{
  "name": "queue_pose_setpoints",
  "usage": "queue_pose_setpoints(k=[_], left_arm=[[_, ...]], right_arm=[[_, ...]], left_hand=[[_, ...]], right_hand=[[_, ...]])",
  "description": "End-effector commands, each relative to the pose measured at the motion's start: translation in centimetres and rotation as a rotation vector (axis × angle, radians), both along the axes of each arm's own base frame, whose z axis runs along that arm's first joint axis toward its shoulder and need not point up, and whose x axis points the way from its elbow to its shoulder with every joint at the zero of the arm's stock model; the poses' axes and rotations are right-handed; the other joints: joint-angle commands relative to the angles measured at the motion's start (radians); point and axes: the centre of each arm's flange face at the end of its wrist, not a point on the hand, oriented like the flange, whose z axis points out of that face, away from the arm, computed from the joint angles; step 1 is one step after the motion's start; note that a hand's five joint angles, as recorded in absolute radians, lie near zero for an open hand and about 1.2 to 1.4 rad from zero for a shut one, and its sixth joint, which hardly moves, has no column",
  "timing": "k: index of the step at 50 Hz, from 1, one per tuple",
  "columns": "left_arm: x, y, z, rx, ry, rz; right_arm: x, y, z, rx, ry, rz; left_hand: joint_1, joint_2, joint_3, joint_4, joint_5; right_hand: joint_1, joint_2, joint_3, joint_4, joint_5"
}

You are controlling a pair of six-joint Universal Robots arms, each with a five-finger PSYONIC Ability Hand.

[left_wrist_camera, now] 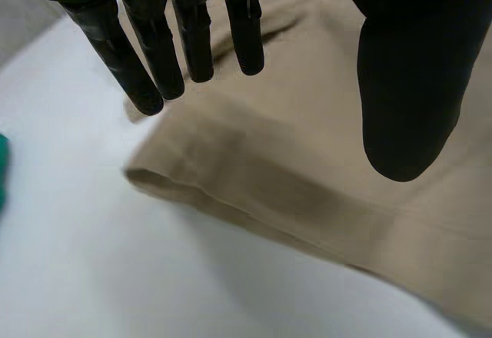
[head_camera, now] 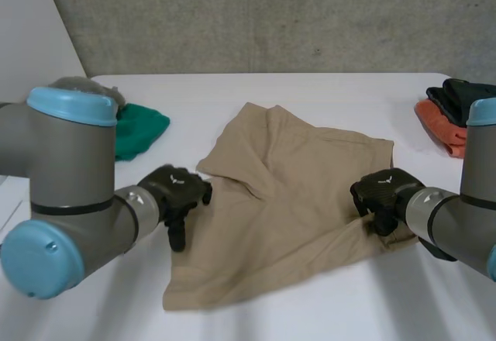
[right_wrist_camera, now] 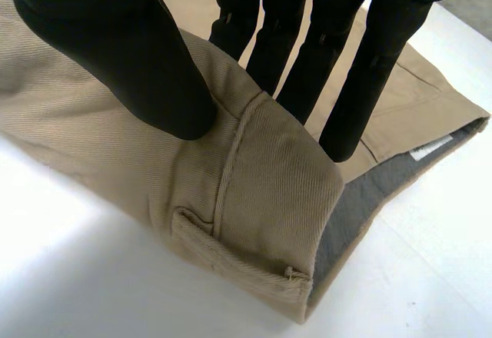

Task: Fold the laundry.

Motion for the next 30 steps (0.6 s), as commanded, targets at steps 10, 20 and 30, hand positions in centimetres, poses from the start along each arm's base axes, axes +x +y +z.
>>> queue_pose_setpoints(k=[10, 20, 30], left_arm=[[1.4, 4.5, -0.2, 0.173, 0.020, -0.008], [-0.1, 3.2, -3.1, 0.094, -0.092, -0.008], [0.2, 6.3, -1.8, 0.068, -0.191, -0.128]], right_arm=[[-0.4, -1.4, 0.2, -0.069, -0.031, -0.107], [-0.7, -0.9, 0.6, -0.057, -0.026, -0.109], [-1.6, 5.2, 1.6, 0.088, 0.294, 0.251]], left_hand=[[0.016, 0.018, 0.015, 0.015, 0.014], [0.827, 0.829, 0.826, 0.826, 0.826], [0.991, 0.992, 0.990, 0.989, 0.989]], right_hand=[[0.277, 0.220, 0.197, 0.198, 0.205], [0.277, 0.220, 0.197, 0.198, 0.205], [0.277, 0.220, 0.197, 0.198, 0.205]])
